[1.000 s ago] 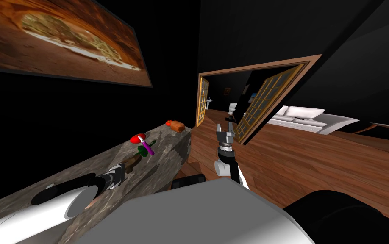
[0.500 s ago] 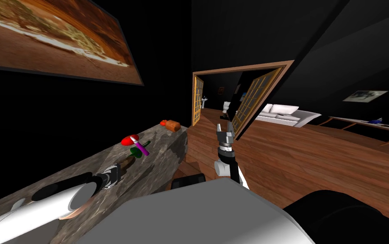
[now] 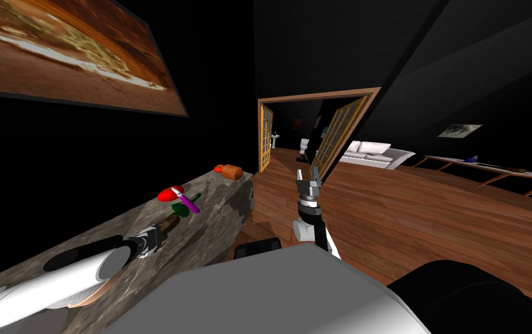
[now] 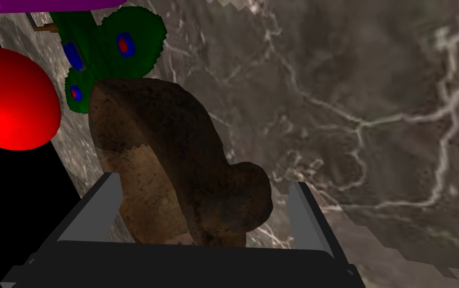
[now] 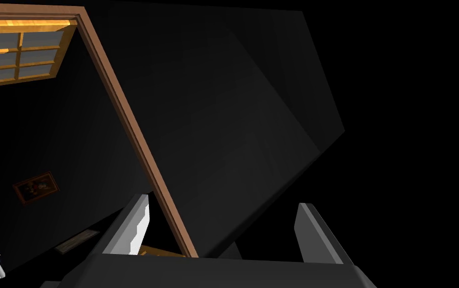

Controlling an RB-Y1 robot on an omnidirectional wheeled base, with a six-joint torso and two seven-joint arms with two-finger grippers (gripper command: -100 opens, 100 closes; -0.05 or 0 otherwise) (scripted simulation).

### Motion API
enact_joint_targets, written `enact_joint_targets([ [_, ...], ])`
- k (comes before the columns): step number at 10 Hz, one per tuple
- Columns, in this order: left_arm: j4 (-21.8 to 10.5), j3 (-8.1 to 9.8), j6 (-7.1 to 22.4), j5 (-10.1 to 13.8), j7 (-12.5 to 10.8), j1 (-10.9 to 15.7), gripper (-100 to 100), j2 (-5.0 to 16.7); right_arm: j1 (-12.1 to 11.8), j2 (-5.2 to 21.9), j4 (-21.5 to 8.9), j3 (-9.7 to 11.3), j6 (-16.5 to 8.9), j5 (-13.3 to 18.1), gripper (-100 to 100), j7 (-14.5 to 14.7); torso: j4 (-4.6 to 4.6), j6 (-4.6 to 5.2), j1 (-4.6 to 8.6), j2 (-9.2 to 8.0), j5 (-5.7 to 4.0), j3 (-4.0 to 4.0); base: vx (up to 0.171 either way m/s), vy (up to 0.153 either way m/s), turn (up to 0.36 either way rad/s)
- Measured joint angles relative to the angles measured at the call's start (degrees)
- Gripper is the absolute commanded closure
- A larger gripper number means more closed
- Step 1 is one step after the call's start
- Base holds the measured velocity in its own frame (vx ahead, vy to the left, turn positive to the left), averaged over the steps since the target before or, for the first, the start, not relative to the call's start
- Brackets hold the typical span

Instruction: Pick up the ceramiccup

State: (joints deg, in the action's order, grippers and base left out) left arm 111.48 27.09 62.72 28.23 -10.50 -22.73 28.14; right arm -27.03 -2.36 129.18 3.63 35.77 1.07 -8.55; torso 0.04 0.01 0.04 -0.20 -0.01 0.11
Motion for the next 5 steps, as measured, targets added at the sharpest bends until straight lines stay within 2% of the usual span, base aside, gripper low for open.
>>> enact_joint_targets([
  [1, -0.17, 0.02, -0.09, -0.03, -0.03, 0.09, 100, 0.01, -0.01, 0.00, 0.00, -0.01, 0.00, 0.00, 0, 0.00, -0.01, -0.04, -0.04, 0.06, 0.00, -0.03, -0.006, -0.004, 0.012],
  [5, -0.21, 0.00, -0.04, 0.00, -0.09, 0.03, 100, -0.05, -0.01, 0.00, 0.00, -0.01, 0.00, 0.00, 0, 0.00, -0.02, 0.00, -0.04, 0.16, -0.05, -0.08, 0.000, 0.000, 0.000],
])
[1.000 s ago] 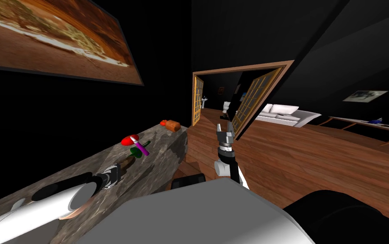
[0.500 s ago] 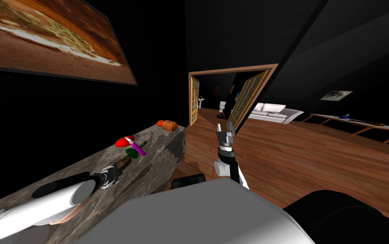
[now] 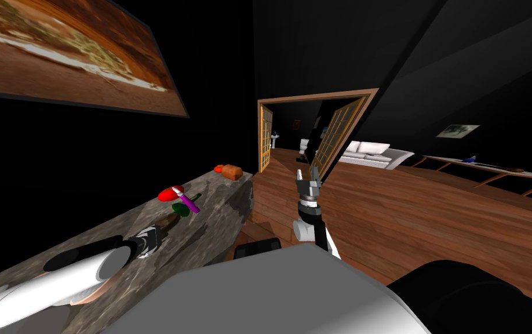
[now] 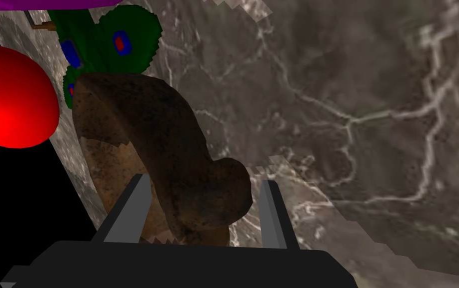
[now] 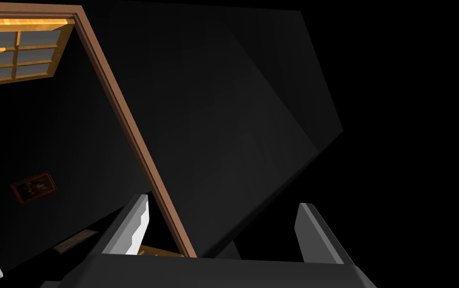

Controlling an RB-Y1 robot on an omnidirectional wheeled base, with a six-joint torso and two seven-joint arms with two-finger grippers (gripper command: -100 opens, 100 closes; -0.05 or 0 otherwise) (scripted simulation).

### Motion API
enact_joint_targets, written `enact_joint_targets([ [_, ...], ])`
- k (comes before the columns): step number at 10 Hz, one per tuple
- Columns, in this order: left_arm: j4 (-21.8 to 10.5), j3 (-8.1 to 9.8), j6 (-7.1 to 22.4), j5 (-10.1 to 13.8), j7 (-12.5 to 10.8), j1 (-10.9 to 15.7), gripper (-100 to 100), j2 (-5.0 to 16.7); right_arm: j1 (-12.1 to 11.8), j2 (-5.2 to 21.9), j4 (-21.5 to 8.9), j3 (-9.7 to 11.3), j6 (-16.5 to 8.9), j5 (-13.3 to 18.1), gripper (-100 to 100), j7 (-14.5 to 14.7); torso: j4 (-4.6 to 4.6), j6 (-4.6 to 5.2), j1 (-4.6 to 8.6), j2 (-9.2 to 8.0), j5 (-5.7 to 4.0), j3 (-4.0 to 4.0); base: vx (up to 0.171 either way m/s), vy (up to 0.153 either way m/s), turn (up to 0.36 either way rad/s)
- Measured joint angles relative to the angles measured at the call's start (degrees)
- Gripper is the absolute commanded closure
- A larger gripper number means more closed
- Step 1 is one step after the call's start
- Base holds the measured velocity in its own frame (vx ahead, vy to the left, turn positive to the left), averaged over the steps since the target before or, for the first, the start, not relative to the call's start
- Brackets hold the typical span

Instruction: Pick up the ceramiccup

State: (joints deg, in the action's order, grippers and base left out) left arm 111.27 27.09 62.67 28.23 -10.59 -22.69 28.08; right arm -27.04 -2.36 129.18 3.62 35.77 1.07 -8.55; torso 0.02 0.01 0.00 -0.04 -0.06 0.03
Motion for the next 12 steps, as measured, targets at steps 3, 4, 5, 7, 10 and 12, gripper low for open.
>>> enact_joint_targets([
  [3, 1.05, -0.23, 0.22, 0.24, 0.15, -0.52, 100, -0.06, -0.01, 0.00, 0.00, -0.01, 0.00, 0.00, 0, 0.00, 0.01, -0.09, -0.03, 0.07, -0.04, -0.02, 0.037, 0.019, 0.137],
  [4, 2.46, -0.63, 0.55, 0.19, 0.27, -1.13, 100, -0.31, -0.01, 0.00, 0.00, -0.01, 0.00, 0.00, 0, 0.00, 0.00, -0.07, -0.07, 0.12, -0.03, -0.05, 0.062, 0.025, 0.145],
  [5, 3.95, -1.08, 0.87, 0.04, 0.32, -1.81, 100, -0.68, -0.01, 0.00, 0.00, -0.01, 0.00, 0.00, 0, 0.00, 0.00, -0.03, -0.03, 0.15, -0.03, -0.07, 0.079, 0.024, 0.092],
  [7, 6.91, -1.94, 1.76, -0.02, 0.35, -2.97, 100, -1.23, -0.01, 0.00, 0.00, -0.01, 0.00, 0.00, 0, 0.00, 0.01, 0.00, 0.01, 0.24, -0.06, -0.11, 0.081, 0.022, 0.151],
  [10, 11.42, -2.63, 2.69, 0.72, 0.79, -5.45, 100, -1.81, -0.01, 0.00, 0.00, 0.00, 0.00, 0.00, 0, 0.00, 0.03, -0.02, 0.04, 0.13, -0.08, -0.05, 0.064, 0.015, 0.154],
  [12, 13.03, -3.09, 3.42, 0.68, 0.71, -5.89, 0, -2.00, 0.00, 0.00, 0.00, 0.00, 0.00, 0.00, 0, 0.00, 0.04, 0.02, 0.08, 0.06, -0.10, -0.01, 0.014, 0.000, 0.016],
])
